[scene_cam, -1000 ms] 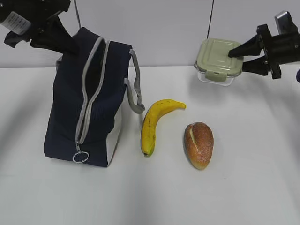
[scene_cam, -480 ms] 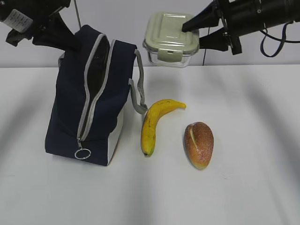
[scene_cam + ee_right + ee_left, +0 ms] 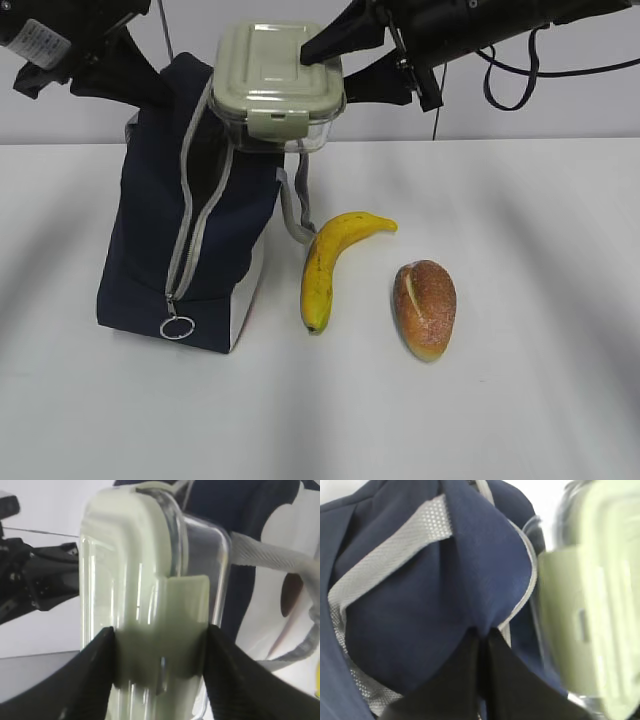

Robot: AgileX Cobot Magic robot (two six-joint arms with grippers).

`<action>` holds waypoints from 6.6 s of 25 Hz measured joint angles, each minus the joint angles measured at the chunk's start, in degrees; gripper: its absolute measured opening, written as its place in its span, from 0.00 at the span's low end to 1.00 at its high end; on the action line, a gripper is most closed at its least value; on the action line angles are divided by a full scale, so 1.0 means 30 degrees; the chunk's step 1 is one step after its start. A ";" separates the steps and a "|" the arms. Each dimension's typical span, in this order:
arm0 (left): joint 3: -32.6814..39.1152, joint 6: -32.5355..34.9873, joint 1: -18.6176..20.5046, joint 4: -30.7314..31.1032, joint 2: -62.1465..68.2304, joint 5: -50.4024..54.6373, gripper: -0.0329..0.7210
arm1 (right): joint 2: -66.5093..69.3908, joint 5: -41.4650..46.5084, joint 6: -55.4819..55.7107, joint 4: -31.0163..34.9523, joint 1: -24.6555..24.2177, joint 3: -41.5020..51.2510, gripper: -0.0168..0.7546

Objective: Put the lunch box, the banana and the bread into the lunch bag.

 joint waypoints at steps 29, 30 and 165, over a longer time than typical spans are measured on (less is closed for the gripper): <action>0.0000 0.0000 -0.0015 -0.0378 0.0000 0.0721 0.05 | 0.0107 -0.6647 0.6288 -0.8320 0.5181 -0.0077 0.52; 0.0000 0.0000 -0.0015 -0.0378 0.0000 0.0742 0.05 | 0.0146 -0.6747 0.6374 -0.8320 0.5326 -0.0077 0.52; 0.0000 0.0000 -0.0015 -0.0165 0.0774 0.1622 0.05 | 0.4559 -0.9414 0.8801 -1.2324 0.3541 0.1769 0.68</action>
